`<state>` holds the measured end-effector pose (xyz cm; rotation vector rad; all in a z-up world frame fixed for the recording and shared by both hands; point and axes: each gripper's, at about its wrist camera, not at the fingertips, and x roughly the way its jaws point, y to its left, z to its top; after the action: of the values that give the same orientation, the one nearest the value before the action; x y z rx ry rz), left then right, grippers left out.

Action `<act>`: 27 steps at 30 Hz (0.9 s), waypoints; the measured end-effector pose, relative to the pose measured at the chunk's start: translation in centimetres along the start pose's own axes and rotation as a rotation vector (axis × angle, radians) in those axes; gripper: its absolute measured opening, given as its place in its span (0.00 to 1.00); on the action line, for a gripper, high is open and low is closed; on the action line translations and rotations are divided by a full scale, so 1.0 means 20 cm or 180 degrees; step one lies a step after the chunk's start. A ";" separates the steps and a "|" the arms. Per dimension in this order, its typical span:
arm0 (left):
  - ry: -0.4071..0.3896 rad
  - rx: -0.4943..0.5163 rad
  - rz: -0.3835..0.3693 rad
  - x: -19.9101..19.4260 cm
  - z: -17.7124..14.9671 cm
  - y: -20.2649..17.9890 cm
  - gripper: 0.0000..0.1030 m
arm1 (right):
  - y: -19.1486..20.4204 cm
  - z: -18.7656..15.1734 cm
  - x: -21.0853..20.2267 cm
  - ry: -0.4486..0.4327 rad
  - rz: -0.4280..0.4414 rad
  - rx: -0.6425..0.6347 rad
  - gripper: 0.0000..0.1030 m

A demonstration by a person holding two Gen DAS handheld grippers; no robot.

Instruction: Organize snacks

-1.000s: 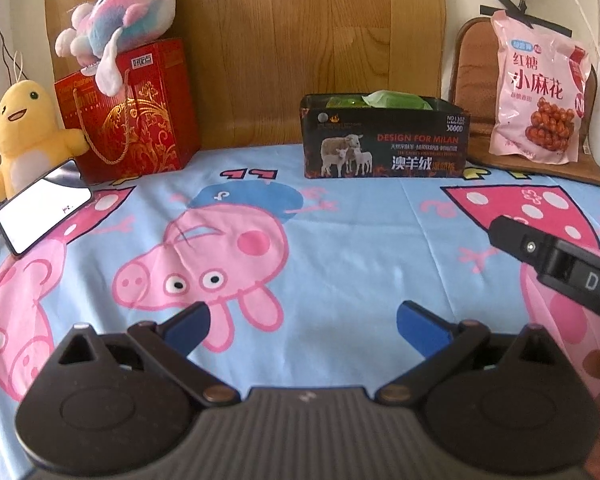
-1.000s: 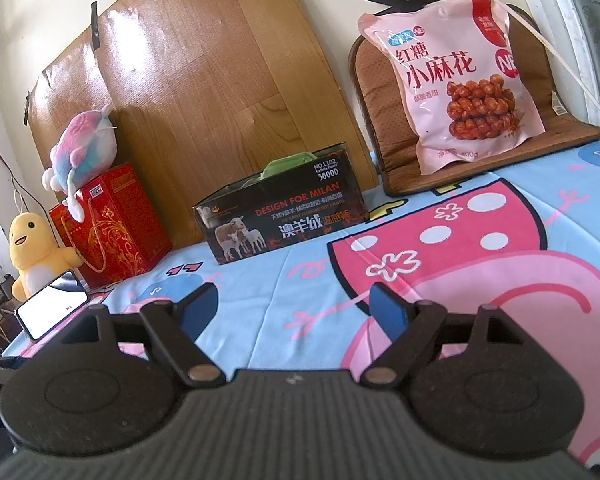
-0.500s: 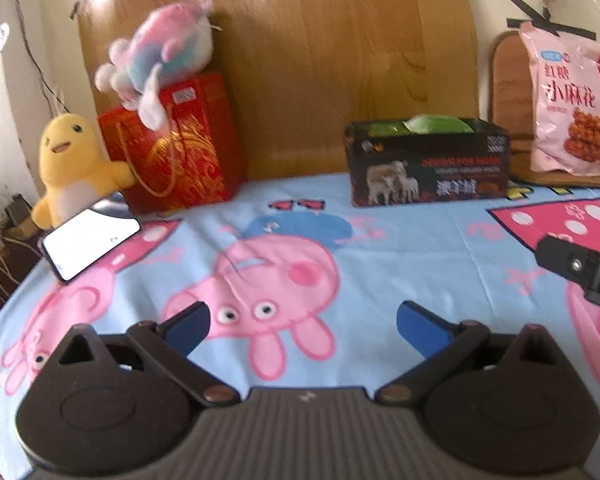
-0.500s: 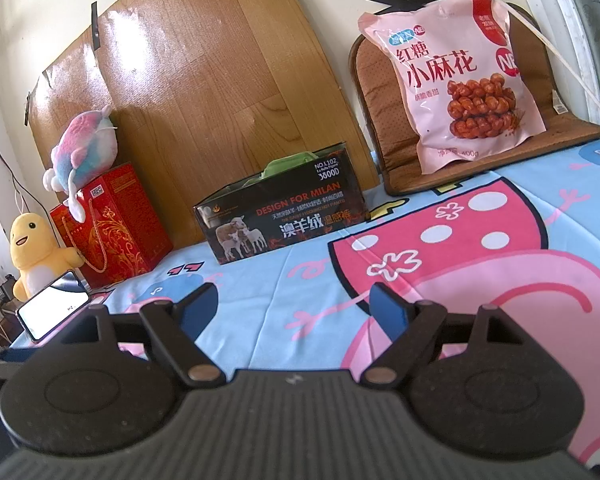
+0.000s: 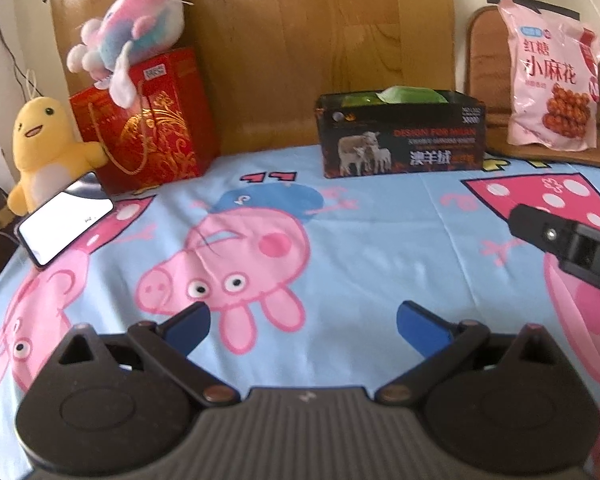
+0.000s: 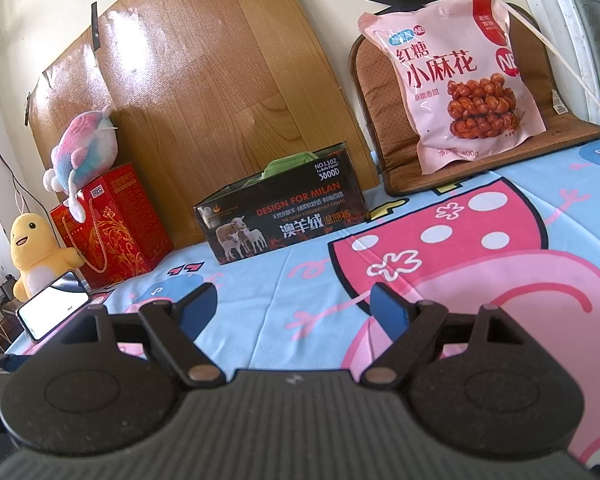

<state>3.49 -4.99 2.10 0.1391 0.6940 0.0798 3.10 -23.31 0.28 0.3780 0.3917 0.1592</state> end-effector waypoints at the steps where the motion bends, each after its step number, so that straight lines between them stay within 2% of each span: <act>1: 0.0008 0.0003 -0.0011 0.00 0.00 0.00 1.00 | 0.00 0.00 0.00 -0.0001 0.0000 -0.0001 0.83; 5: 0.0094 -0.0035 -0.0080 0.01 0.00 0.00 1.00 | 0.00 0.00 0.00 0.0000 0.0001 0.0001 0.83; 13: 0.0144 -0.0060 -0.0057 0.02 0.00 0.00 1.00 | 0.00 0.00 0.00 0.0001 0.0003 0.0002 0.84; 17: 0.0146 -0.0037 0.0032 0.03 0.00 0.01 1.00 | 0.00 0.00 0.00 0.0000 0.0002 0.0002 0.84; 22: -0.0040 0.0048 0.0310 0.02 0.01 0.02 1.00 | 0.00 0.00 0.00 0.0000 0.0003 0.0002 0.84; 27: -0.0158 0.0168 0.0423 0.01 0.02 0.01 1.00 | 0.00 0.00 0.00 -0.0002 -0.0001 0.0003 0.84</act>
<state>3.89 -4.79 2.30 0.2372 0.6373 0.1850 3.08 -23.25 0.32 0.3788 0.3913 0.1585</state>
